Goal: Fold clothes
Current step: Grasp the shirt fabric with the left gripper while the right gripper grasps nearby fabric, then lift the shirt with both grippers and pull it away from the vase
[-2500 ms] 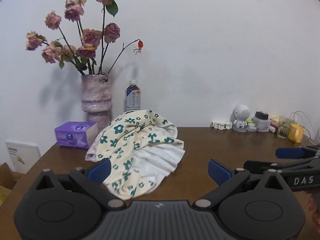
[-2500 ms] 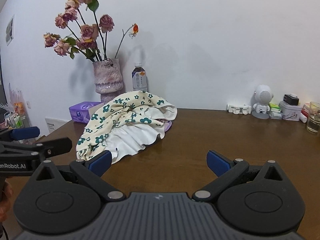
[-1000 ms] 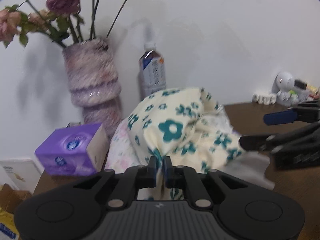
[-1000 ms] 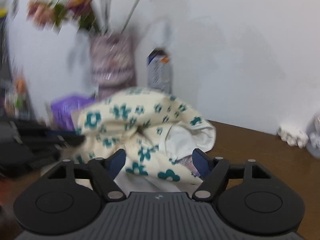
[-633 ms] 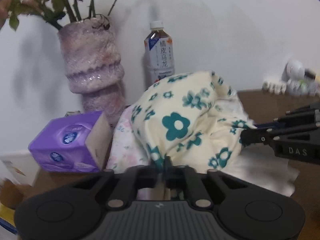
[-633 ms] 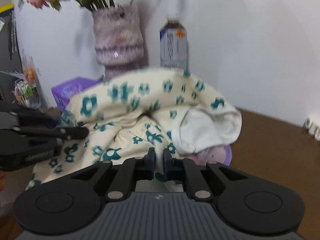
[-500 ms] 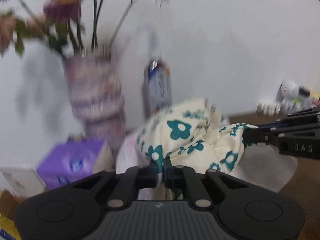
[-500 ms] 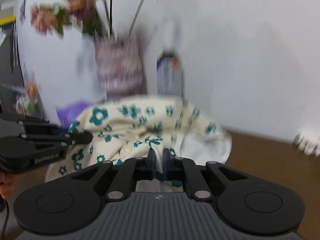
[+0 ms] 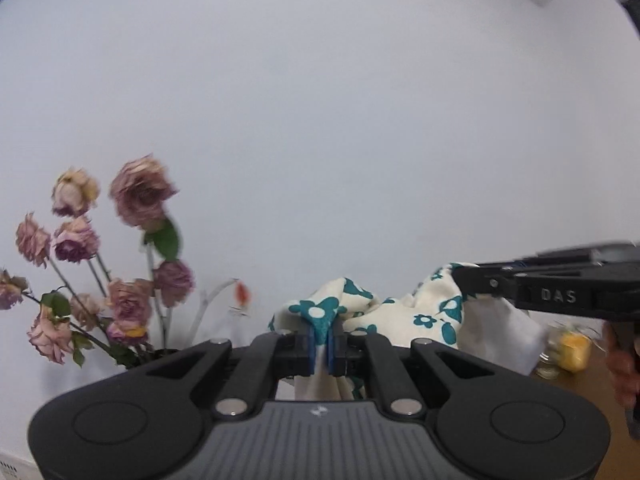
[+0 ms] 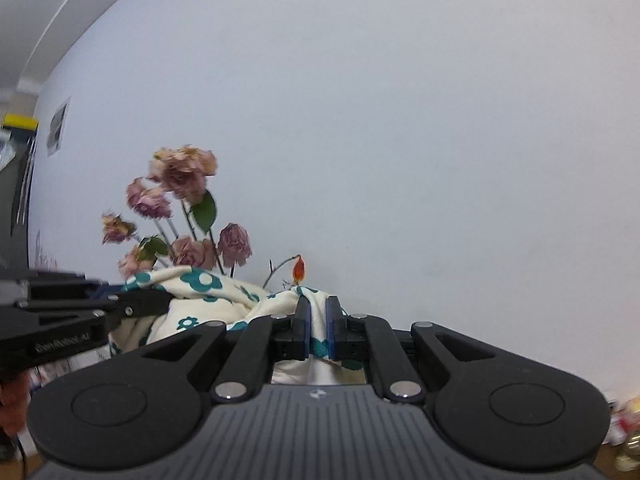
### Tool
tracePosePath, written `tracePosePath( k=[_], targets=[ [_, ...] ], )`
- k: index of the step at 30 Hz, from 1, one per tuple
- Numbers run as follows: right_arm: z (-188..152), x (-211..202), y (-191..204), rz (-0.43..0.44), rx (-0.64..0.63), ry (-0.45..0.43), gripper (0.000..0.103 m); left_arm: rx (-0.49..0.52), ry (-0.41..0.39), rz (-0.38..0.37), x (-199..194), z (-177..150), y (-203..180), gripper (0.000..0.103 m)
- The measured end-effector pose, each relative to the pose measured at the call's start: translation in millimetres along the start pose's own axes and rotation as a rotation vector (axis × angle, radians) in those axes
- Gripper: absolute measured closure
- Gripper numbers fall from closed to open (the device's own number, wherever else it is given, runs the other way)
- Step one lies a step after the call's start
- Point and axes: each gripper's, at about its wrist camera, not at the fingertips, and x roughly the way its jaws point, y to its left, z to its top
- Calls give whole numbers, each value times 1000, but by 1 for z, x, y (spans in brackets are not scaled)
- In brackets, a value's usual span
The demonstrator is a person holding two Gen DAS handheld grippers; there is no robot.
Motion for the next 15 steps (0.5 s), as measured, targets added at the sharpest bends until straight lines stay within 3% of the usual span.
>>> tracePosePath(
  k=[2,4,7,10,15],
  targets=[
    [-20,-34,-3,-10,-20,56,96,19,23,-41,-24,-6,-24,98],
    [-51,-61,-10,-13,-11,144,96,19,130,-111,-36,-40,-49,98],
    [-122,-92,-22,-9,44,335,96,-6,310,-222,-48,-102,-85,98],
    [-199,-121,-29,1,119,526,96,-61,422,-281,-59,-155,-108,98],
    [-261,-157,-42,-10,262,604,96,-134,487,-286,-74,-193,-126,98]
  ],
)
